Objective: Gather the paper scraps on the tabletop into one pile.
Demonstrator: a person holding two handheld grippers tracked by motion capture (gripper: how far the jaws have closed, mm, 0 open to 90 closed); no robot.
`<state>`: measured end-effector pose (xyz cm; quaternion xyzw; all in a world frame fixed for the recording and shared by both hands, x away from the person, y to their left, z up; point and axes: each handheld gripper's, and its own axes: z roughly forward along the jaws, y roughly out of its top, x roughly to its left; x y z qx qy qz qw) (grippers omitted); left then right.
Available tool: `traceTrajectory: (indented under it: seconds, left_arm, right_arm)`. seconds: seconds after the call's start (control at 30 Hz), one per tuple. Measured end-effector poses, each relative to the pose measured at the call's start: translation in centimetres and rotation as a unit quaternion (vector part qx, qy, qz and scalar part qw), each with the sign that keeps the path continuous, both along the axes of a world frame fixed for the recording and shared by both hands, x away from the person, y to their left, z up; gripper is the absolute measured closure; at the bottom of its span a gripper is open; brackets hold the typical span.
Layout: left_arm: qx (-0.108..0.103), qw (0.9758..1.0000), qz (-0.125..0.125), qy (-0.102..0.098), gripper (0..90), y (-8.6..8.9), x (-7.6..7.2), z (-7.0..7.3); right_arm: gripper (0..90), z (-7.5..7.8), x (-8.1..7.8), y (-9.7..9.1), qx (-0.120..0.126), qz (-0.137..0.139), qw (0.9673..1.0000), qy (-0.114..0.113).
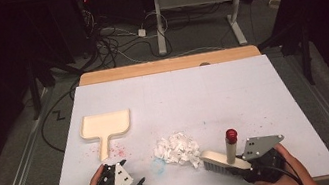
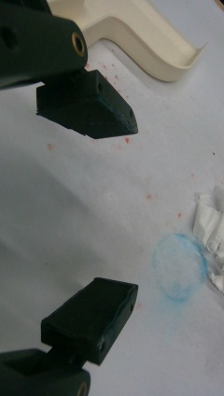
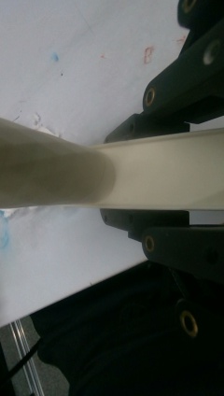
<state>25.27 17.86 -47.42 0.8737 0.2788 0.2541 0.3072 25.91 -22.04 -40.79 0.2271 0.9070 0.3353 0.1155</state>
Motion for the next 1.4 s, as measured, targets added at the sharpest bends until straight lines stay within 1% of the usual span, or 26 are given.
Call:
traceTrajectory:
  seconds: [0.07,0.17,0.23,0.3,0.33,0.4,0.43,0.5,0.53,0.57,0.63,0.67,0.77,0.87,0.93,1.03,1.07,1.1,1.13,1.17,1.2,1.23,1.27,1.33,1.37,1.4]
  left_arm:
    - [-0.003,1.0,0.0,0.001,18.8,0.0,0.0,0.0]
    - [-0.004,1.0,0.001,0.003,18.8,0.0,0.2,-0.2]
    - [-0.002,1.0,0.0,0.004,18.8,-0.1,0.2,-0.2]
    - [-0.002,1.0,-0.002,0.004,18.8,-0.1,0.2,-0.2]
    - [-0.002,1.0,-0.002,0.004,18.8,-0.1,0.2,-0.2]
    - [-0.002,1.0,-0.003,0.005,18.8,-0.1,0.2,-0.2]
    - [-0.002,1.0,-0.003,0.006,18.8,-0.1,0.2,-0.2]
    - [0.001,1.0,-0.004,0.006,18.8,-0.1,0.2,-0.3]
    - [0.001,1.0,-0.005,0.007,18.8,-0.1,0.2,-0.3]
    - [-0.001,1.0,-0.005,0.007,18.9,-0.1,0.2,-0.3]
    - [0.004,0.9999,-0.008,0.008,18.9,-0.1,0.1,-0.4]
    - [0.005,0.9999,-0.007,0.009,18.9,-0.1,0.1,-0.4]
    - [0.004,0.9999,-0.006,0.007,18.9,-0.1,0.0,-0.3]
    - [0.003,1.0,-0.006,0.004,18.9,0.0,0.0,-0.2]
    - [0.002,1.0,-0.005,0.004,18.9,-0.1,0.0,-0.2]
    - [0.003,1.0,-0.006,0.004,18.9,-0.2,0.0,-0.2]
    - [0.002,1.0,-0.006,0.005,18.9,-0.2,0.0,-0.2]
    - [0.003,1.0,-0.006,0.005,18.9,-0.2,0.1,-0.2]
    - [0.004,1.0,-0.007,0.005,18.9,-0.3,0.1,-0.2]
    - [0.004,1.0,-0.007,0.006,18.9,-0.3,0.1,-0.3]
    - [0.004,0.9999,-0.007,0.006,18.9,-0.3,0.1,-0.3]
    - [0.003,1.0,-0.007,0.006,18.9,-0.2,0.1,-0.3]
    - [0.003,0.9999,-0.007,0.007,18.9,-0.2,0.2,-0.3]
    - [0.003,0.9999,-0.006,0.007,18.9,-0.2,0.2,-0.3]
    - [0.001,1.0,-0.005,0.007,18.9,-0.2,0.2,-0.3]
    - [0.001,1.0,-0.006,0.007,18.9,-0.1,0.1,-0.3]
  right_arm:
    - [68.0,-0.3,0.6,0.3,0.007,-0.001,1.0,-0.006]
    - [68.0,-0.6,1.6,1.3,0.011,0.0,0.9998,-0.013]
    - [68.1,-0.9,2.2,2.1,0.014,0.009,0.9997,-0.02]
    - [68.0,-1.1,2.8,3.0,0.018,0.012,0.9995,-0.025]
    - [68.1,-1.1,3.1,3.4,0.018,0.014,0.9994,-0.025]
    - [68.1,-1.1,3.5,4.1,0.023,0.021,0.9988,-0.039]
    - [68.0,-1.1,3.8,4.5,0.028,0.022,0.9987,-0.037]
    - [68.0,-1.0,4.0,5.0,0.032,0.025,0.9981,-0.047]
    - [68.0,-0.9,4.1,5.2,0.033,0.027,0.998,-0.047]
    - [68.0,-0.8,4.1,5.3,0.034,0.03,0.9979,-0.046]
    - [68.0,-0.4,3.8,5.1,0.041,0.03,0.9975,-0.049]
    - [68.0,-0.1,3.7,4.8,0.044,0.032,0.9973,-0.049]
    - [67.9,1.0,3.0,3.7,0.063,0.023,0.9961,-0.057]
    - [67.9,2.1,2.5,2.3,0.082,0.009,0.9942,-0.068]
    - [67.9,2.7,2.5,1.5,0.094,-0.007,0.9927,-0.076]
    - [67.9,3.1,3.1,0.7,0.095,-0.046,0.9904,-0.09]
    - [67.9,2.7,4.0,0.6,0.093,-0.079,0.9878,-0.097]
    - [67.9,2.4,4.6,0.7,0.089,-0.096,0.9862,-0.102]
    - [67.9,2.4,4.6,0.7,0.089,-0.096,0.9862,-0.102]
    - [67.9,2.1,5.1,0.9,0.08,-0.109,0.9842,-0.114]
    - [67.8,1.6,5.6,1.1,0.067,-0.124,0.981,-0.133]
    - [67.9,1.1,6.1,1.4,0.053,-0.138,0.9781,-0.147]
    - [67.9,0.6,6.7,1.7,0.046,-0.146,0.9767,-0.151]
    - [67.9,-0.4,7.9,2.3,0.04,-0.164,0.9759,-0.138]
    - [67.9,-0.9,8.4,2.7,0.031,-0.171,0.9754,-0.136]
    - [67.9,-1.3,8.8,3.1,0.018,-0.176,0.9739,-0.143]
